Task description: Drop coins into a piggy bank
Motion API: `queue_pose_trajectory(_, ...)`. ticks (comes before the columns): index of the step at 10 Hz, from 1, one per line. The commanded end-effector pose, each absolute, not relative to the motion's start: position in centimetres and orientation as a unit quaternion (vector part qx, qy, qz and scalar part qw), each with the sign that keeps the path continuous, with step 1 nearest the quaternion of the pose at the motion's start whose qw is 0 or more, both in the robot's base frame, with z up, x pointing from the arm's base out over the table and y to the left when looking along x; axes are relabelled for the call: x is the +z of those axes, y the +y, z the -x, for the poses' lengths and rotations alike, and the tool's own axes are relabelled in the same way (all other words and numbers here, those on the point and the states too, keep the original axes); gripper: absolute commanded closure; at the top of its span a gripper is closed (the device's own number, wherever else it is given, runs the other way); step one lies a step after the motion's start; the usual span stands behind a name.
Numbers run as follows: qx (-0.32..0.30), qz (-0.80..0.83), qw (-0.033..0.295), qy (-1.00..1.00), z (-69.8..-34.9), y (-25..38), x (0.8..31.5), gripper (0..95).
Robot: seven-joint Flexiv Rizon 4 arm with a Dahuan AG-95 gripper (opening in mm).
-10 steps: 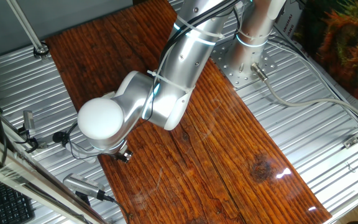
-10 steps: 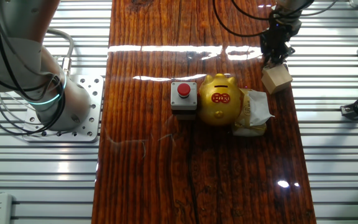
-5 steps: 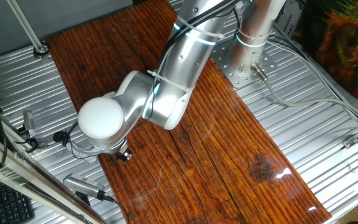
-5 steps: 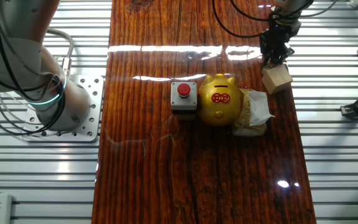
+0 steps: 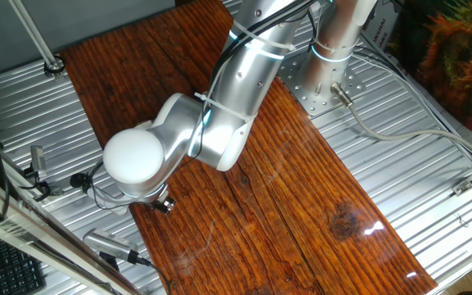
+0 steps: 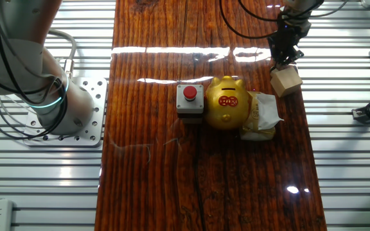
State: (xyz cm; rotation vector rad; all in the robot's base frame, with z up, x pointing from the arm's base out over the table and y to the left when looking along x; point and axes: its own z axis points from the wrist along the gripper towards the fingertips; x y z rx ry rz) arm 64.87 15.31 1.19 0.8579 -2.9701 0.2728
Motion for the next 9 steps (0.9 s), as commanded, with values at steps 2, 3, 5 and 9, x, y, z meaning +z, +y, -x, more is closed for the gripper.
queue_pose_trajectory(2, 0.085, -0.274, 0.022, -0.958, -64.9, 15.4, 1.4, 95.0)
queue_pose_trajectory(3, 0.084, -0.273, 0.024, -0.958, -65.0, 15.4, 1.7, 95.0)
queue_pose_trajectory(5, 0.081, -0.271, 0.025, -0.959, -65.1, 15.5, 2.1, 95.0)
queue_pose_trajectory(9, 0.072, -0.268, 0.03, -0.96, -65.2, 15.7, 3.6, 95.0)
